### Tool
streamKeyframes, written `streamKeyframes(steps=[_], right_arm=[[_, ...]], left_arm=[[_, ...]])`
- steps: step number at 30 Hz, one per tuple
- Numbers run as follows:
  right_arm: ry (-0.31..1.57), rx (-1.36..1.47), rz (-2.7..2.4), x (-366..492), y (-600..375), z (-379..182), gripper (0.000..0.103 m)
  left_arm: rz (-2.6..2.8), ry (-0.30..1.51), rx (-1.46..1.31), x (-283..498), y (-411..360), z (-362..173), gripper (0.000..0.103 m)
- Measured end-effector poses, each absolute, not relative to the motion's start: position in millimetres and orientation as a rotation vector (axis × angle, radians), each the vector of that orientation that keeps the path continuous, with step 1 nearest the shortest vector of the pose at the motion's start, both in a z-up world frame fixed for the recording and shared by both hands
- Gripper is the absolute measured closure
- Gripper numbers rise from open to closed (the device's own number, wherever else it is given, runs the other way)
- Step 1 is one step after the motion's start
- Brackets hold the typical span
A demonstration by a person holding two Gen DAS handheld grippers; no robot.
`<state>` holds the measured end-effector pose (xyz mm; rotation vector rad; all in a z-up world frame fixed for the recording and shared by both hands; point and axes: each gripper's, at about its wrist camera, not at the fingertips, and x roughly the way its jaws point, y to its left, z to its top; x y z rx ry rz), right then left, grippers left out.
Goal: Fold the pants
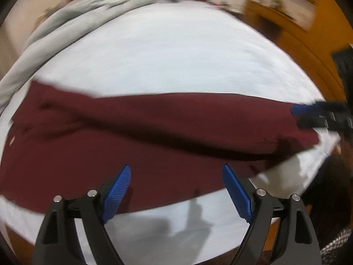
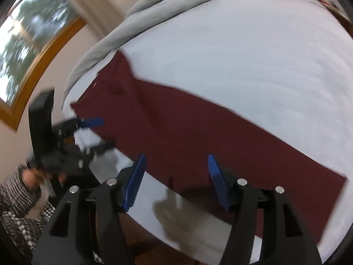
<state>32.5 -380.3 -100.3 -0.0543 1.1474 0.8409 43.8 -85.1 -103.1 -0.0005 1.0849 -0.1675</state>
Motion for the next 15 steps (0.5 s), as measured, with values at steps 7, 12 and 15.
streamKeyframes(steps=[7,12,15], right_arm=[[1.197,-0.090,0.912,38.5,-310.5,-130.7,0.033],[1.206,-0.219,0.881,49.2,-270.7,-144.0,0.034],[1.239,-0.277,0.868,50.0,-266.3,-158.4,0.082]], left_arm=[[0.028,1.103,-0.146,65.6,-1.0,-105.2,0.018],[0.063,1.110,-0.268,73.8,35.2,-107.2,0.018],[0.082,1.112,-0.304,79.9,49.0,-106.2,0.018]])
